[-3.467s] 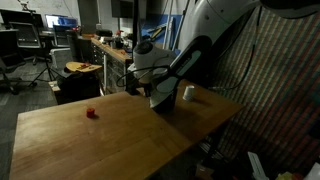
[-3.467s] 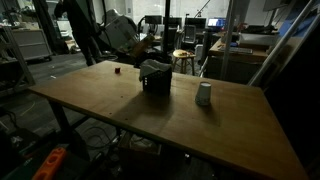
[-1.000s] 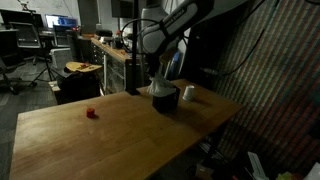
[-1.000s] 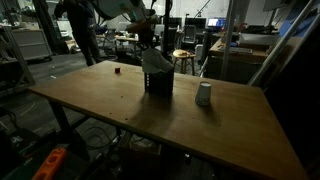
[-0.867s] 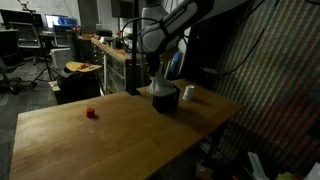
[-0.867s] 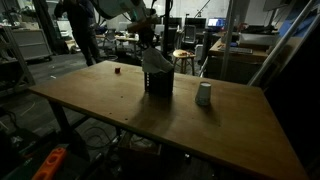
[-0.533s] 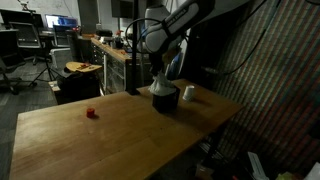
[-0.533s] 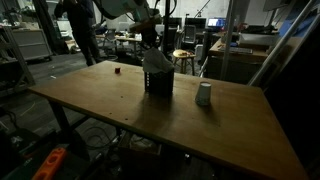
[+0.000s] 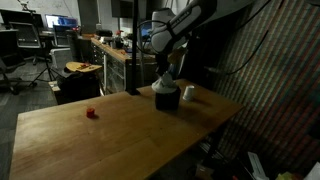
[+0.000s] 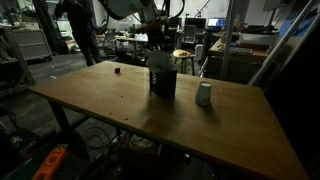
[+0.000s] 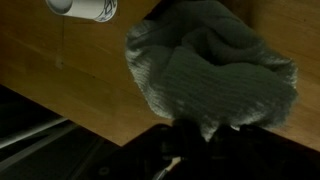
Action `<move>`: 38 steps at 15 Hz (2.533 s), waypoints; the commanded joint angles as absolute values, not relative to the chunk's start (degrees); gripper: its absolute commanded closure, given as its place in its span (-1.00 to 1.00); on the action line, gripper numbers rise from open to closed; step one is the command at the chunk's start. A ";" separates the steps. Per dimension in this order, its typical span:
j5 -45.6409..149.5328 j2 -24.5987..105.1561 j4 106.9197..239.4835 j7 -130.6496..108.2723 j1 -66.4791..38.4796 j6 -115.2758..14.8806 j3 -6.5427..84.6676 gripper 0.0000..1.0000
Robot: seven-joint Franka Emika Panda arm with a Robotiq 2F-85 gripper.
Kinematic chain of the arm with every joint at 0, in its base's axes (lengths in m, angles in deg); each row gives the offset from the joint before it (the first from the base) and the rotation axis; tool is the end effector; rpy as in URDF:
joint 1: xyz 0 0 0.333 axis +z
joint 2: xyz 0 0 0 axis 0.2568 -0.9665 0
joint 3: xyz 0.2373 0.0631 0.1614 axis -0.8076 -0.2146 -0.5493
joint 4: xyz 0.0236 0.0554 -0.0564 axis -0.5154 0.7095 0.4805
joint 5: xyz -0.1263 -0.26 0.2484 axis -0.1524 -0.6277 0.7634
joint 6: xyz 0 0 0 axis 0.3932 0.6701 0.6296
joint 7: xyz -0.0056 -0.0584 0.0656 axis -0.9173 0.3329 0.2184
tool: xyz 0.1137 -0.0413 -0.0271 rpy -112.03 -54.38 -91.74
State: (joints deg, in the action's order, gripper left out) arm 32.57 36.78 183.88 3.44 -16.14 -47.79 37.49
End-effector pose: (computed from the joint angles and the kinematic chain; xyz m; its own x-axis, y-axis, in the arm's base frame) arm 0.6404 -0.0515 0.3413 0.9327 0.3566 0.0535 0.3177 -0.8829 0.3458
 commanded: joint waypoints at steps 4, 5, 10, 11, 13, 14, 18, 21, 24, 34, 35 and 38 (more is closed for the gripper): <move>35.31 37.68 184.03 0.91 -15.74 -42.57 37.68 0.90; 35.36 37.67 184.08 0.53 -15.69 -42.10 37.66 0.90; 36.57 37.26 184.16 -0.18 -16.07 -40.26 37.53 0.90; 36.98 37.09 184.06 -0.24 -16.09 -39.83 37.52 0.90; 37.71 36.62 183.84 -0.27 -16.16 -39.04 37.47 0.90; 37.94 36.26 183.66 -0.36 -16.16 -38.78 37.47 0.90; 39.26 35.07 183.06 -0.37 -16.28 -37.73 37.35 0.90; 39.90 34.01 182.40 -0.38 -16.31 -36.70 37.45 0.90; 40.32 32.41 181.03 -0.36 -16.30 -35.22 37.39 0.90; 41.41 25.47 174.32 -0.16 -16.38 -30.66 37.17 0.90; 41.68 25.05 173.78 -0.05 -16.46 -30.11 37.10 0.90; 42.37 23.77 172.31 -0.08 -16.63 -28.86 37.01 0.90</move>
State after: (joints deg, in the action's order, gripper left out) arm 40.46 27.79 175.55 -0.32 -16.18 -29.99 37.37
